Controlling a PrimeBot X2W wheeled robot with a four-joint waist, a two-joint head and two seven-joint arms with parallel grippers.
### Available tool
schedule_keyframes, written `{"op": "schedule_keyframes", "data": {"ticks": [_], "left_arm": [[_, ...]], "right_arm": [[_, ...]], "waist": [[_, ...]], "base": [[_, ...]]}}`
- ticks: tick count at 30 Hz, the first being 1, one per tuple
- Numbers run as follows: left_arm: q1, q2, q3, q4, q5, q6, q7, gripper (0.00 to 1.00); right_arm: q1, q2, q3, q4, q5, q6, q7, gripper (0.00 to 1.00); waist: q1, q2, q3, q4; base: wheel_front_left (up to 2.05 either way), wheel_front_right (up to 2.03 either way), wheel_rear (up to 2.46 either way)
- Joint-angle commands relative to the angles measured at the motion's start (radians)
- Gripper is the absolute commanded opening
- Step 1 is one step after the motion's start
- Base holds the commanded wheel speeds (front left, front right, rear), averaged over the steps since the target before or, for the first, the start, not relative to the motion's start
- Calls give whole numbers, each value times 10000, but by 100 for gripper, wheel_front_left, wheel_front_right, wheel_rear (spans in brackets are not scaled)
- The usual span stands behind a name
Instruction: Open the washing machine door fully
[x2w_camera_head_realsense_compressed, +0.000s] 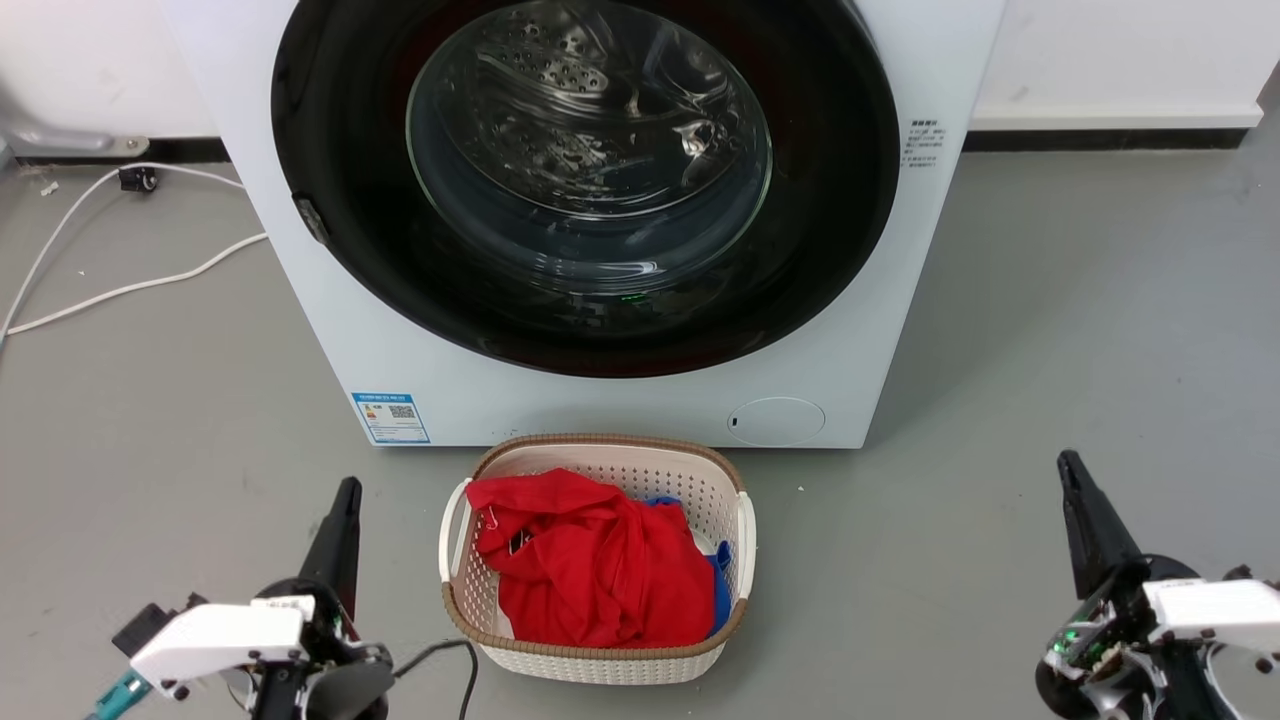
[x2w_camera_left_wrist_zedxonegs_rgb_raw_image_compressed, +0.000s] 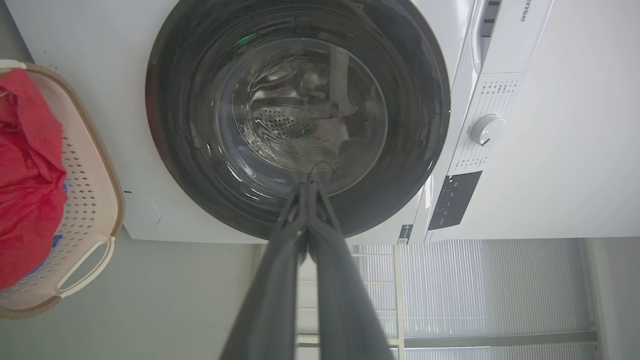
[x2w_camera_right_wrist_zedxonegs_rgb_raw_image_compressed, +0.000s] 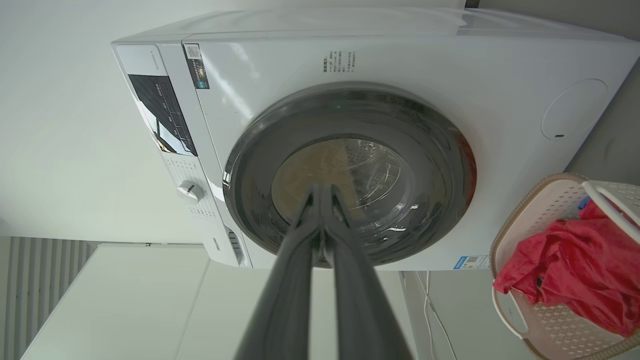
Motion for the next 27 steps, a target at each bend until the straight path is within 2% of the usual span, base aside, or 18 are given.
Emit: {"op": "schedule_keyframes", "data": {"ticks": [1, 7, 11, 27], "left_arm": [[27, -6, -5, 49, 0, 0, -5, 100], [259, -25, -47, 45, 168, 2, -225, 100], [297, -23, 100, -91, 667, 63, -428, 100], [514, -15, -506, -1287, 4574, 1246, -1149, 100]], "right_arm": [[26, 2, 4, 47, 0, 0, -4, 100], [295, 18, -28, 160, -179, -5, -222, 100], [386, 17, -182, 45, -820, -4, -424, 100], [745, 14, -232, -1405, -4989, -2, -1146, 100]], "waist": [[0, -1, 0, 0], [0, -1, 5, 3], [0, -1, 12, 5], [0, -1, 83, 14]], "base": [[0, 0, 0], [0, 0, 0], [0, 0, 0], [0, 0, 0]]}}
